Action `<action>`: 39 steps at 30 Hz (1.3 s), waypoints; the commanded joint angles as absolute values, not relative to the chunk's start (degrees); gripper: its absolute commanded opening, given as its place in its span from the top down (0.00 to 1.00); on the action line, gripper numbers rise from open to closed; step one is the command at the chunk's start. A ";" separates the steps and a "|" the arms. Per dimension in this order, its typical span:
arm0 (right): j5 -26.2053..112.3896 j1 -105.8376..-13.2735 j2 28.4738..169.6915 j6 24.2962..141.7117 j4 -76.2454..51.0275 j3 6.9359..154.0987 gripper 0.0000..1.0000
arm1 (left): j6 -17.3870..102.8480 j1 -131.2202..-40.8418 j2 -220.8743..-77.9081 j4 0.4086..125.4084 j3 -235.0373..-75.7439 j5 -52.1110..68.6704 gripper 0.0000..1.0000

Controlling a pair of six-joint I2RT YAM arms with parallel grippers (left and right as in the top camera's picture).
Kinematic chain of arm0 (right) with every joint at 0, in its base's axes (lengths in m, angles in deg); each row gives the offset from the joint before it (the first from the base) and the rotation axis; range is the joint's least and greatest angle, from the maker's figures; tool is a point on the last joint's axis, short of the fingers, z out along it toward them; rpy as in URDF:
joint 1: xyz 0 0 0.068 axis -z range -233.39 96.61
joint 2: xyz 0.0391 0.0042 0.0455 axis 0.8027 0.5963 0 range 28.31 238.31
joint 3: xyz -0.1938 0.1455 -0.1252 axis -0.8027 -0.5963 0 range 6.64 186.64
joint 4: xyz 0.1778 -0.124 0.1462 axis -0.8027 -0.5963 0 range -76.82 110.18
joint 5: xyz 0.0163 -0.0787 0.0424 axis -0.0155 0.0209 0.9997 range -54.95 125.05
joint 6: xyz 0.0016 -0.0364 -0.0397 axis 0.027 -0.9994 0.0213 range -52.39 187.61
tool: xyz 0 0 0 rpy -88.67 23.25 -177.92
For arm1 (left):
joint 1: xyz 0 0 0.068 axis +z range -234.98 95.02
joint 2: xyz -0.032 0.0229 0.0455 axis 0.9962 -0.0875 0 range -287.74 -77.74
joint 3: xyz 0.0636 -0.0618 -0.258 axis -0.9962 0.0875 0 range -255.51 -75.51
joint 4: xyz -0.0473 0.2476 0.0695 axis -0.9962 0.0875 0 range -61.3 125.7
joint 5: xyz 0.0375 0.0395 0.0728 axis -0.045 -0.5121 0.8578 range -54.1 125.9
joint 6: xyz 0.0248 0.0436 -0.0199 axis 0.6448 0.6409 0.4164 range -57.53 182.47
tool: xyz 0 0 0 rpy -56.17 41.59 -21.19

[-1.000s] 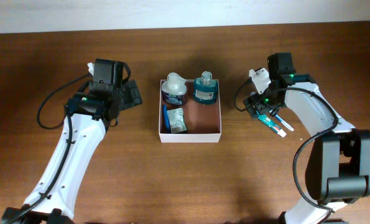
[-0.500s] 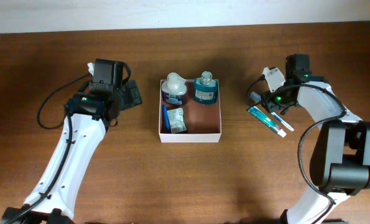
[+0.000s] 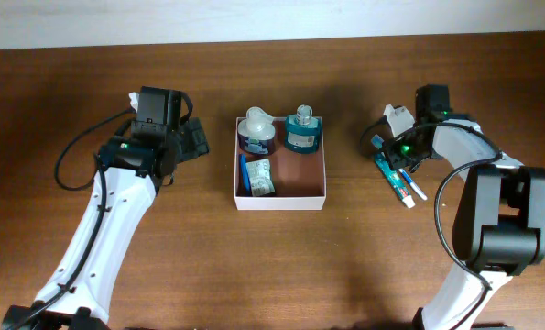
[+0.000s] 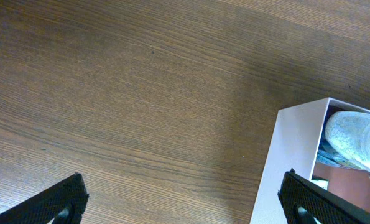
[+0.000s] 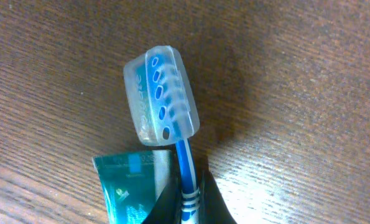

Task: Pack container
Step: 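Lift the blue toothbrush with the right gripper and place it in the box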

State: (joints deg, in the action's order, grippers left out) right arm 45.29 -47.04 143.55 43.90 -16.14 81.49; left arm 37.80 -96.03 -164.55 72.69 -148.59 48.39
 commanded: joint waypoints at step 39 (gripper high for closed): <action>50.23 -80.44 135.73 69.91 -38.41 101.58 0.96 | 37.71 -95.68 -164.85 72.73 -148.64 49.04 0.00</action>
